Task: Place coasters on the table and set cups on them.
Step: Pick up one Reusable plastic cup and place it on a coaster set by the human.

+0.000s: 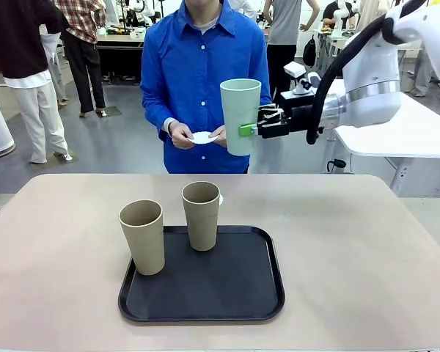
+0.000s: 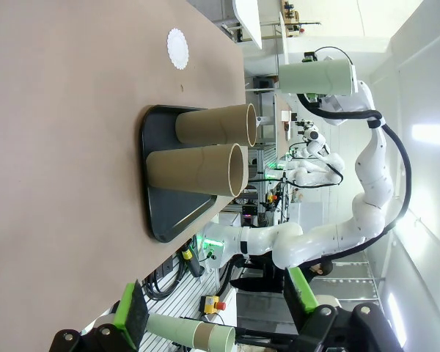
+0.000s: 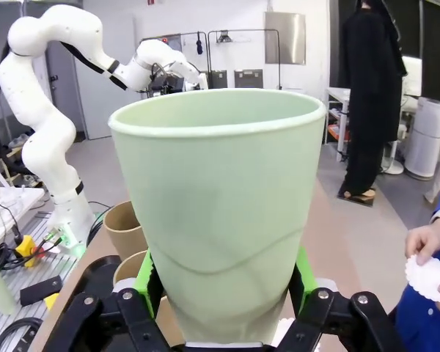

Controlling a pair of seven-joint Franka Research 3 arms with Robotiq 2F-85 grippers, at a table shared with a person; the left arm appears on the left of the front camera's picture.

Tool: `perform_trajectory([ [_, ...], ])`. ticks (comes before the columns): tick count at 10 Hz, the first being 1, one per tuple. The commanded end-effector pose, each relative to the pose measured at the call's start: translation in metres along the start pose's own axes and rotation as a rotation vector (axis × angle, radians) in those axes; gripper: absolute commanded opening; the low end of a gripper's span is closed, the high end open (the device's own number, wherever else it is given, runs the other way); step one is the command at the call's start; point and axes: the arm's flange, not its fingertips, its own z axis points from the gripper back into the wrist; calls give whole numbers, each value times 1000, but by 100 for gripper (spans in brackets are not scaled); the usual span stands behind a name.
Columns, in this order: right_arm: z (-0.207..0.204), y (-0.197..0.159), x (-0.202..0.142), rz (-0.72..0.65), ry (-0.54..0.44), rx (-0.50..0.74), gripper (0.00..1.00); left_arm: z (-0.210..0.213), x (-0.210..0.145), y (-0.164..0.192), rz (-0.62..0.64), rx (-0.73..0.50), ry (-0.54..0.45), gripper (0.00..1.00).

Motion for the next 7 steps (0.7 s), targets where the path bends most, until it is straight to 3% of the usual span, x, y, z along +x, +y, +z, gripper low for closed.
perform_trajectory([
  [1,-9,-14,0,-1,11,-43,83,2,0,-1,-4,-4,-5,100],
  [2,0,0,0,0,0,0,83,2,0,-1,-4,-4,-5,100],
  [7,-11,-14,-12,4,-10,2,83,2,0,-1,-4,-4,-5,100],
])
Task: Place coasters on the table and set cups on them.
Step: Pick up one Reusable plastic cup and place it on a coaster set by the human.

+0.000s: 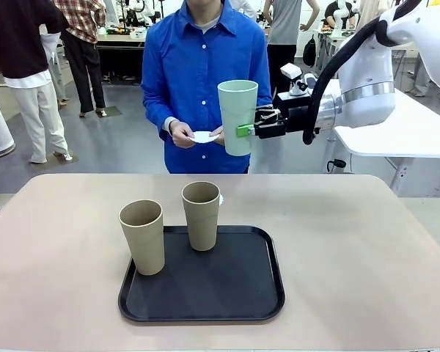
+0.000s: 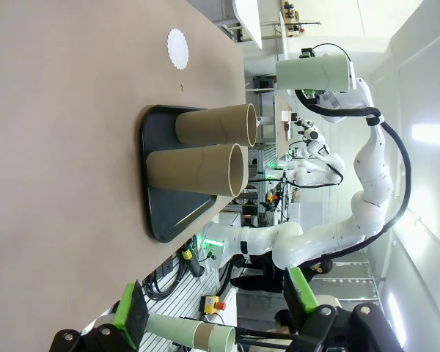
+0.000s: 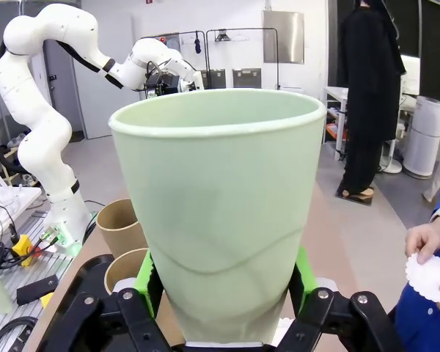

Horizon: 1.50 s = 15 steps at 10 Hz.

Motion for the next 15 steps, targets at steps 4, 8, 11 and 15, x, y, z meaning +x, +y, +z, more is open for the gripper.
perform_trajectory([
  [4,-31,-34,-41,-18,-31,50,83,2,0,-1,-4,-4,-5,100],
  [8,-64,-48,-70,32,-60,79,83,2,0,-1,-4,-4,-5,100],
  [11,-63,-40,-74,15,-34,85,83,2,0,-1,-4,-4,-5,100],
  [15,-63,-40,-74,15,-34,85,83,2,0,-1,-4,-4,-5,100],
])
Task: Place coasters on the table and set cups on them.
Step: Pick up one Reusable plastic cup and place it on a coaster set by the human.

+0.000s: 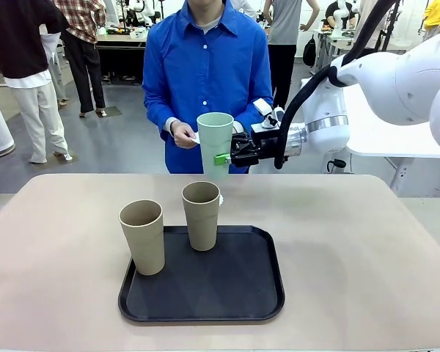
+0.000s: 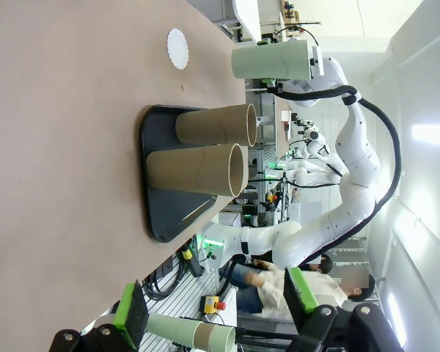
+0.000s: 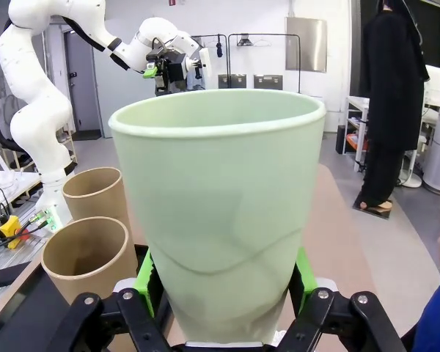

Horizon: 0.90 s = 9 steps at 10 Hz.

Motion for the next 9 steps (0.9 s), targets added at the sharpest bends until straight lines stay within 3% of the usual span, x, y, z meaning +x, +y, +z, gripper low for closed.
perform_trajectory([
  [1,0,0,-1,-1,0,0,83,2,0,-1,-4,-4,-5,100],
  [5,-5,-27,-24,66,-102,-23,83,2,0,-1,-4,-4,-5,100],
  [9,-24,-46,-43,18,-93,-44,83,2,0,-1,-4,-4,-5,100],
])
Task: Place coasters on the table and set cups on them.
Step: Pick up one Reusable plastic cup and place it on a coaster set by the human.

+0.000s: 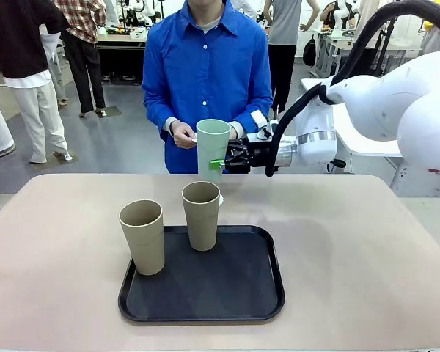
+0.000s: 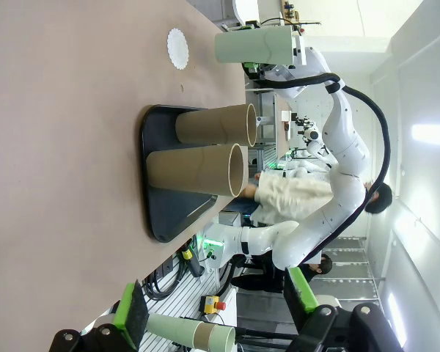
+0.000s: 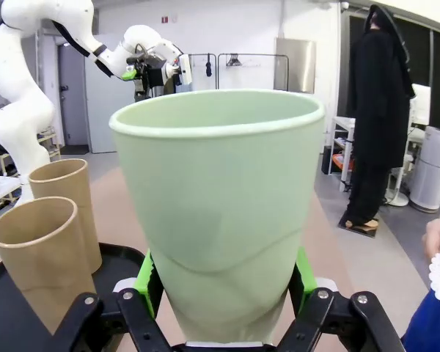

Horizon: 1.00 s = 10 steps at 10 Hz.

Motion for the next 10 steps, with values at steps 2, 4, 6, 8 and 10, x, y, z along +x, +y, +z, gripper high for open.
perform_trajectory([
  [2,-17,-17,-10,-40,6,-15,83,2,0,-1,-4,-4,-5,100],
  [4,-22,-18,-22,-66,15,-7,83,2,0,-1,-4,-4,-5,100],
  [6,-21,-18,-32,-85,24,-17,83,2,0,-1,-4,-4,-5,100],
  [8,-20,-17,-37,-91,26,-21,83,2,0,-1,-4,-4,-5,100],
  [10,-21,-15,-35,-84,49,-33,83,2,0,-1,-4,-4,-5,100],
])
